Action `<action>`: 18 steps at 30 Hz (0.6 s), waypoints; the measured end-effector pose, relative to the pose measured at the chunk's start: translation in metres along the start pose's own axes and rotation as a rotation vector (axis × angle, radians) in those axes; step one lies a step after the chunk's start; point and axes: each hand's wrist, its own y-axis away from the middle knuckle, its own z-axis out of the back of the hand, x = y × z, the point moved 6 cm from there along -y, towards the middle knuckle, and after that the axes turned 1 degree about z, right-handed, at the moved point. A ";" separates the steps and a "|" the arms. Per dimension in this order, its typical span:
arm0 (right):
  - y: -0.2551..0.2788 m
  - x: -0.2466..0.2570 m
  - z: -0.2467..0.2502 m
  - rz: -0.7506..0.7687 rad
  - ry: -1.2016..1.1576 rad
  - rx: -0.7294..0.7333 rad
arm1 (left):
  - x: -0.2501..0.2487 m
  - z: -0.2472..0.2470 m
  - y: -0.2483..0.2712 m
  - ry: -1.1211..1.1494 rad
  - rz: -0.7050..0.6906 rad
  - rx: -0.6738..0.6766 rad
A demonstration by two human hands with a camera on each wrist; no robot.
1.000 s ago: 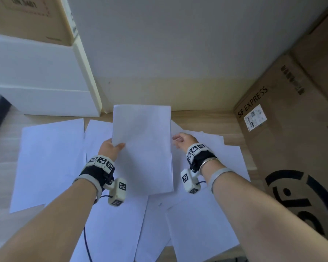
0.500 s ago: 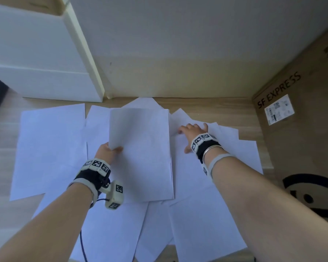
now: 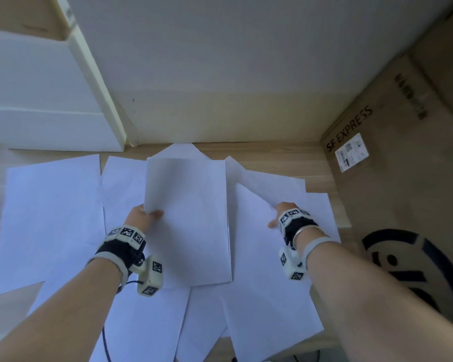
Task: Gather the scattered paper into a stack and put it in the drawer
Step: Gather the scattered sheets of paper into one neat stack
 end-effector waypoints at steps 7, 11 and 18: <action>0.034 -0.030 -0.047 -0.221 -0.166 -0.034 | 0.007 -0.008 0.011 -0.027 -0.007 0.029; 0.044 -0.031 -0.066 -0.262 -0.314 -0.054 | 0.014 -0.013 0.016 -0.022 -0.006 0.035; 0.047 -0.030 -0.072 -0.179 -0.461 -0.111 | 0.024 -0.013 0.021 -0.044 -0.008 0.010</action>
